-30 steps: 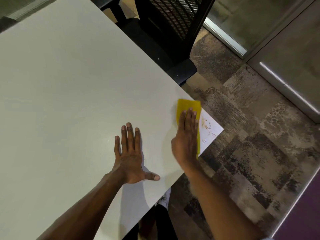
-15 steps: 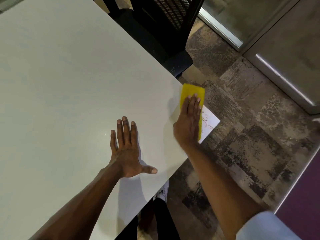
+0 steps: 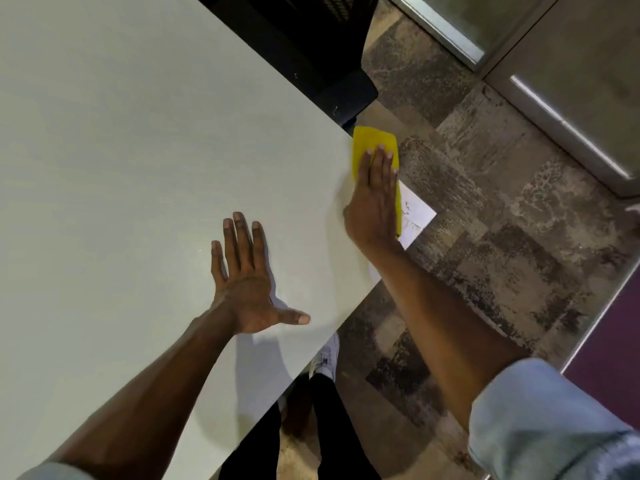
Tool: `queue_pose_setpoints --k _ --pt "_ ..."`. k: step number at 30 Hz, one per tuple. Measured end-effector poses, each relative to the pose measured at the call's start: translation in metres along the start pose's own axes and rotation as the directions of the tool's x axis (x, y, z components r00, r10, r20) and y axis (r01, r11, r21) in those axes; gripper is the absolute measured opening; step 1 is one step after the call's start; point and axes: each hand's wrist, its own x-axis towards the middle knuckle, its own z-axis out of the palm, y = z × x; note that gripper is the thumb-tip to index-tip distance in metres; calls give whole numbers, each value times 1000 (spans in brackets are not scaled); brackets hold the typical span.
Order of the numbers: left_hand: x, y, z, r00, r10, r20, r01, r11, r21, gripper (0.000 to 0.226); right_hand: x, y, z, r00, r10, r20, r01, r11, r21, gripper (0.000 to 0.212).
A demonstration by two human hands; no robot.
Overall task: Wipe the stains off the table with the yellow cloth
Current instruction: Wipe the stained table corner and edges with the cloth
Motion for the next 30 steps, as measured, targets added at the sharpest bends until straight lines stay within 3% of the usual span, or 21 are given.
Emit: queue_pose_setpoints --k 8,16,25,30 --pt "-6 6 -7 999 -15 39 15 1000 -3 186 -144 6 31 972 -232 40 232 973 -12 79" --pt "-8 12 -13 997 -17 78 16 1000 10 184 -45 23 5 997 -73 9 73 997 19 80" --pt "-1 7 -3 1000 -19 1 19 999 39 186 -160 17 37 979 -201 -5 201 978 57 81" --pt "-1 4 3 1000 -15 1 15 999 43 189 -100 36 18 988 -151 8 151 988 5 84"
